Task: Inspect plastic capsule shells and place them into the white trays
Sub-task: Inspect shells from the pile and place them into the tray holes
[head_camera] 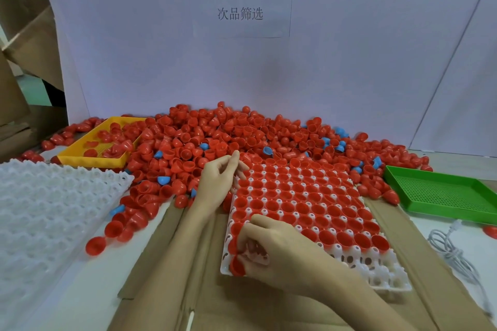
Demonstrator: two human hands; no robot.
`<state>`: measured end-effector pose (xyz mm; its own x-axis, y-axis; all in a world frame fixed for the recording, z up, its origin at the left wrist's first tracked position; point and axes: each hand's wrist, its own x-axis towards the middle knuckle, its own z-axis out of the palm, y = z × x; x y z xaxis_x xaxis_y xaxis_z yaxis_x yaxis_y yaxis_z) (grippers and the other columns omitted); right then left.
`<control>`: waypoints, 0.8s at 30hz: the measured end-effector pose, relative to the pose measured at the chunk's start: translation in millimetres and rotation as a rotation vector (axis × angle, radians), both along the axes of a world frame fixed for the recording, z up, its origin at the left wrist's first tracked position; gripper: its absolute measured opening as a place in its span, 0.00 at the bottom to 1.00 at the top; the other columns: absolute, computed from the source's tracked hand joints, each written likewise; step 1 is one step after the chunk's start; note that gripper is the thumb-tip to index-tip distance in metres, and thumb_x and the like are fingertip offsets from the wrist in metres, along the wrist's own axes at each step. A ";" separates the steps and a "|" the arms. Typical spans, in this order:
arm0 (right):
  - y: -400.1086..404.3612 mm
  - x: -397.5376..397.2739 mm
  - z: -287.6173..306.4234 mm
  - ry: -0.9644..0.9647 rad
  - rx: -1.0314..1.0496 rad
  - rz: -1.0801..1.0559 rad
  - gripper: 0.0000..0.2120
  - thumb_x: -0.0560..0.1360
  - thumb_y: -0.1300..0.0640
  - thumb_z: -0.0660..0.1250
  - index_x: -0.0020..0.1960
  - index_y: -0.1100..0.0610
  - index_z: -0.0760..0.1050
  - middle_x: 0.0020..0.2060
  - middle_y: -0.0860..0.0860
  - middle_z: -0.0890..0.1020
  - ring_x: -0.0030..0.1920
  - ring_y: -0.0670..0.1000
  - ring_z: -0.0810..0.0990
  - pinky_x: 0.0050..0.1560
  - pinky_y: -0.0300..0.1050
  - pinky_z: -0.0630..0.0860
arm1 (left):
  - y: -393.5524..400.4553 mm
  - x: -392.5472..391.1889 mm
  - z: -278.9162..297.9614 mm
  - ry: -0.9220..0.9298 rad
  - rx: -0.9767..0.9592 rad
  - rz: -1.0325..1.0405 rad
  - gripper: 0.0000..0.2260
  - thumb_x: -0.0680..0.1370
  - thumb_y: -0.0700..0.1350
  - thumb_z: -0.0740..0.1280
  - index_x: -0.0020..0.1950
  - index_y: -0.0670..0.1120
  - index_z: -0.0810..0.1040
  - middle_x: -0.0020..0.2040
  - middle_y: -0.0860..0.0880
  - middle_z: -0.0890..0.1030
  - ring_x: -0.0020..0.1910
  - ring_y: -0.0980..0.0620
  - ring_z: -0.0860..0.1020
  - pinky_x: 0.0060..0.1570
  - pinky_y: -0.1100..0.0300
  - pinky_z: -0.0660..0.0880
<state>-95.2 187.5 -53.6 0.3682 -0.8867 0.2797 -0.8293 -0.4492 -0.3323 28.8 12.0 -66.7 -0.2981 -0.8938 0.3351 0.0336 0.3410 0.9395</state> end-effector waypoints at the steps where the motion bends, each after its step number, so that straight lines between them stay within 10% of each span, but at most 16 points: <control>1: -1.1 2.2 0.0 0.020 -0.004 0.002 0.09 0.81 0.49 0.70 0.58 0.52 0.78 0.53 0.44 0.76 0.48 0.44 0.73 0.48 0.32 0.72 | 0.6 -0.3 0.2 -0.006 -0.005 -0.001 0.20 0.87 0.53 0.62 0.44 0.43 0.85 0.36 0.43 0.83 0.31 0.47 0.79 0.30 0.60 0.77; 15: -11.9 -15.7 12.1 -0.161 0.161 -0.002 0.09 0.79 0.44 0.72 0.53 0.48 0.83 0.46 0.42 0.80 0.47 0.45 0.79 0.50 0.41 0.80 | -0.4 1.7 -1.2 -0.106 -0.099 0.113 0.16 0.87 0.49 0.63 0.44 0.45 0.84 0.33 0.49 0.83 0.30 0.55 0.79 0.34 0.64 0.74; 24: -50.9 -117.2 26.3 -0.399 0.102 -0.226 0.09 0.81 0.46 0.69 0.47 0.47 0.85 0.37 0.46 0.84 0.34 0.44 0.79 0.38 0.39 0.77 | -12.6 10.6 -10.8 -0.464 -0.387 0.486 0.06 0.83 0.38 0.68 0.60 0.44 0.79 0.54 0.49 0.78 0.54 0.50 0.77 0.55 0.58 0.76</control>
